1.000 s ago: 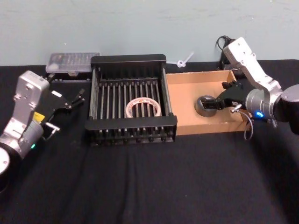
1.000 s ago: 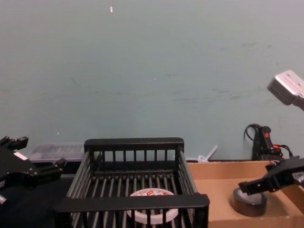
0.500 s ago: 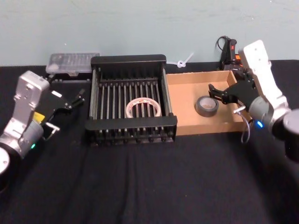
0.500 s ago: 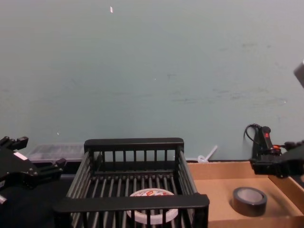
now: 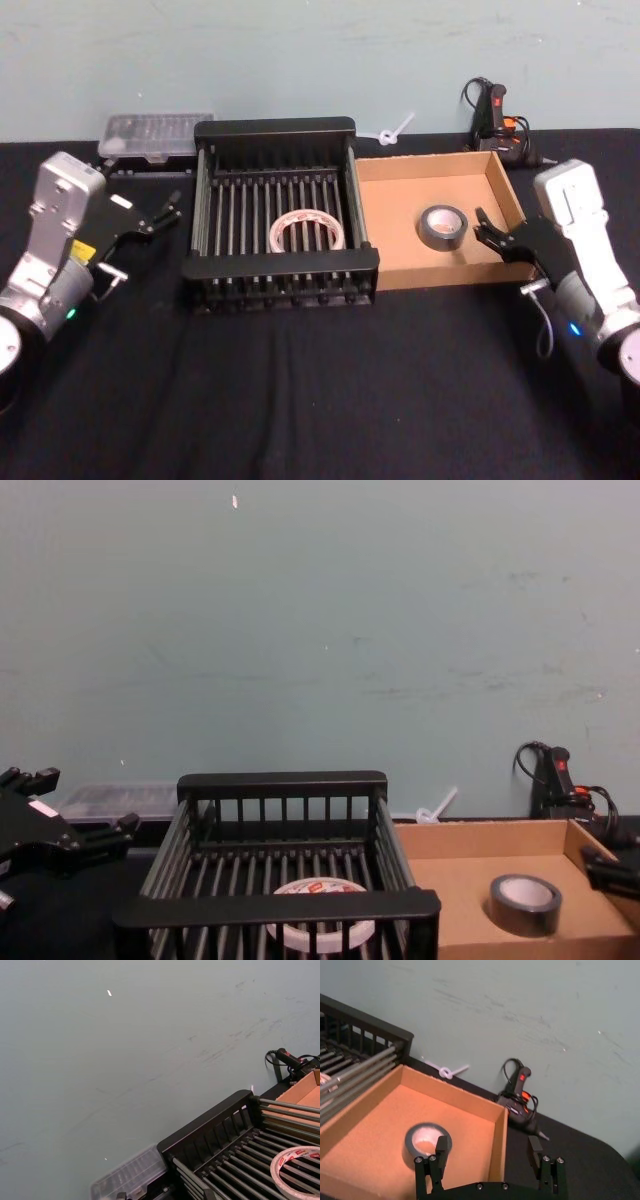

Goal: Pick up the white tape and place it into the black box , Pick up the silver tape and place it into the brown box.

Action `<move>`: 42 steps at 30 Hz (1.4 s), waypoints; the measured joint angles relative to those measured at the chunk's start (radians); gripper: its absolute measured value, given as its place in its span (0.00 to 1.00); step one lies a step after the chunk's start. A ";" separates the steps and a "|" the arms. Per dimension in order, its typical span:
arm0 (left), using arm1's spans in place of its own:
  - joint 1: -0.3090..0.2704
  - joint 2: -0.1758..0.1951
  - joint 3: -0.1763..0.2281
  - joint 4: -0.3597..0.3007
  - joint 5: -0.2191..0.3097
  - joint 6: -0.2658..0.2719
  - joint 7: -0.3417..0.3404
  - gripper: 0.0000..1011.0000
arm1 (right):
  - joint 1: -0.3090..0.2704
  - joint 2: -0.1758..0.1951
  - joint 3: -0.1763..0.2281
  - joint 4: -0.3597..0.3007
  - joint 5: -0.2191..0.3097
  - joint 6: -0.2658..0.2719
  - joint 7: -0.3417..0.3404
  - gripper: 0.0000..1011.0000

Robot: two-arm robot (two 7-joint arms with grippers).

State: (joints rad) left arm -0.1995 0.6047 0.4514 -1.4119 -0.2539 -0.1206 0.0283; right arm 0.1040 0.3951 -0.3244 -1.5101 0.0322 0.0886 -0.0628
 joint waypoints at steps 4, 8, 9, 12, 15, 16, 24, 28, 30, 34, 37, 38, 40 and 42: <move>0.000 0.000 0.000 0.000 0.000 0.000 0.000 0.99 | -0.020 -0.002 0.018 -0.005 -0.001 0.001 -0.002 0.99; 0.000 0.000 0.000 0.000 0.000 0.000 0.000 0.99 | -0.026 -0.011 0.033 -0.006 0.000 0.010 0.000 0.99; 0.000 0.000 0.000 0.000 0.000 0.000 0.000 0.99 | -0.026 -0.013 0.036 -0.006 0.000 0.013 0.001 0.99; 0.000 0.000 0.000 0.000 0.000 0.000 0.000 0.99 | -0.026 -0.012 0.035 -0.006 0.000 0.013 0.001 0.99; 0.000 0.000 0.000 0.000 0.000 0.000 0.000 0.99 | -0.026 -0.012 0.034 -0.006 0.000 0.013 0.001 0.99; 0.000 0.000 0.000 0.000 0.000 0.000 0.000 0.99 | -0.026 -0.012 0.034 -0.006 0.000 0.013 0.001 0.99; 0.000 0.000 0.000 0.000 0.000 0.000 0.000 0.99 | -0.026 -0.011 0.032 -0.006 0.000 0.012 0.001 0.99; 0.000 0.000 0.000 0.000 0.000 0.000 0.000 0.99 | -0.026 -0.011 0.032 -0.006 0.000 0.011 0.001 0.99; 0.000 0.000 0.000 0.000 0.000 0.000 0.000 0.99 | -0.026 -0.011 0.031 -0.006 0.000 0.011 0.001 0.99; 0.000 0.000 0.000 0.000 0.000 0.000 0.000 0.99 | -0.026 -0.010 0.031 -0.006 0.000 0.011 0.001 0.99; 0.000 0.000 0.000 0.000 0.000 0.000 0.000 0.99 | -0.026 -0.010 0.030 -0.006 0.000 0.011 0.001 0.99; 0.000 0.000 0.000 0.000 0.000 0.000 0.000 0.99 | -0.026 -0.010 0.030 -0.006 0.000 0.011 0.001 0.99; 0.000 0.000 0.000 0.000 0.000 0.000 0.000 0.99 | -0.026 -0.010 0.030 -0.006 0.000 0.010 0.001 0.99; 0.000 0.000 0.000 0.000 0.000 0.000 0.000 0.99 | -0.026 -0.010 0.030 -0.006 0.000 0.010 0.001 0.99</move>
State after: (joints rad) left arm -0.1996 0.6047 0.4514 -1.4120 -0.2539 -0.1205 0.0283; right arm 0.0782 0.3850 -0.2942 -1.5164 0.0321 0.0989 -0.0620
